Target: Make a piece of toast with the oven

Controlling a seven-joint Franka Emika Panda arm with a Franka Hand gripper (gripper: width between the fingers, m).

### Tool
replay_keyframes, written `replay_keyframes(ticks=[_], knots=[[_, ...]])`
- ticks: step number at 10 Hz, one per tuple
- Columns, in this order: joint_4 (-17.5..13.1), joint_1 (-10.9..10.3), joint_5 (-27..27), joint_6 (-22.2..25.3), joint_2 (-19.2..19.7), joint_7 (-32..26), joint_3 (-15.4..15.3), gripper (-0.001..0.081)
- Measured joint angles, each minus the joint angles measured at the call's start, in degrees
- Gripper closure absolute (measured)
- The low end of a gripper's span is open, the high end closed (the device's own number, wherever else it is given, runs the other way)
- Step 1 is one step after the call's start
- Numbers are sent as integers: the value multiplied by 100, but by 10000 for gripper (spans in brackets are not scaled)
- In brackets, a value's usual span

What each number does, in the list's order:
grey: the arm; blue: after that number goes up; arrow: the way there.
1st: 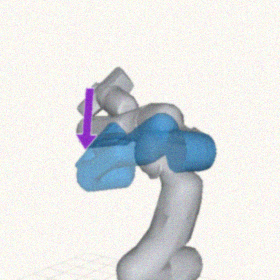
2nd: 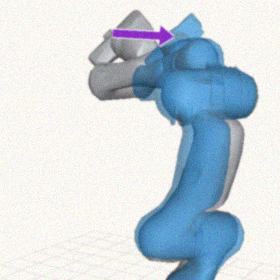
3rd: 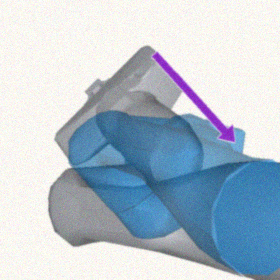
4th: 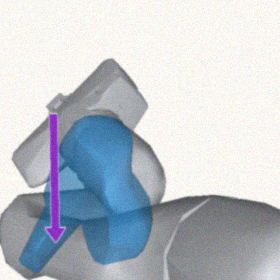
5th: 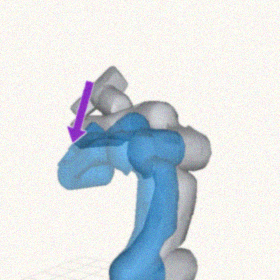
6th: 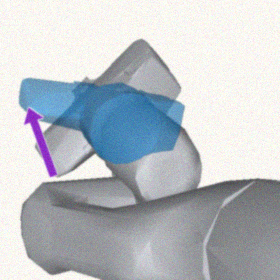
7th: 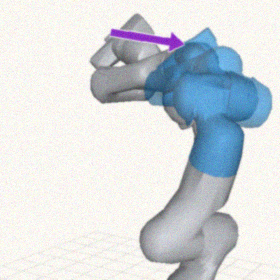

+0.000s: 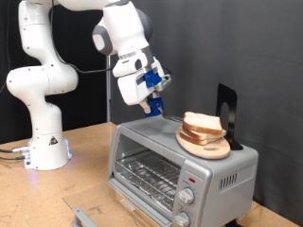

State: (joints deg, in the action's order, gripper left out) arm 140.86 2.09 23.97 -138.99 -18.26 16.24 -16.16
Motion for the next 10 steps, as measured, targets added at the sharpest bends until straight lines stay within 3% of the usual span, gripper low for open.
replay_keyframes(ticks=[6,10], knots=[[-443,2,-389,-175,537,685,-224,441],[-679,2,-481,-274,829,790,-254,441]])
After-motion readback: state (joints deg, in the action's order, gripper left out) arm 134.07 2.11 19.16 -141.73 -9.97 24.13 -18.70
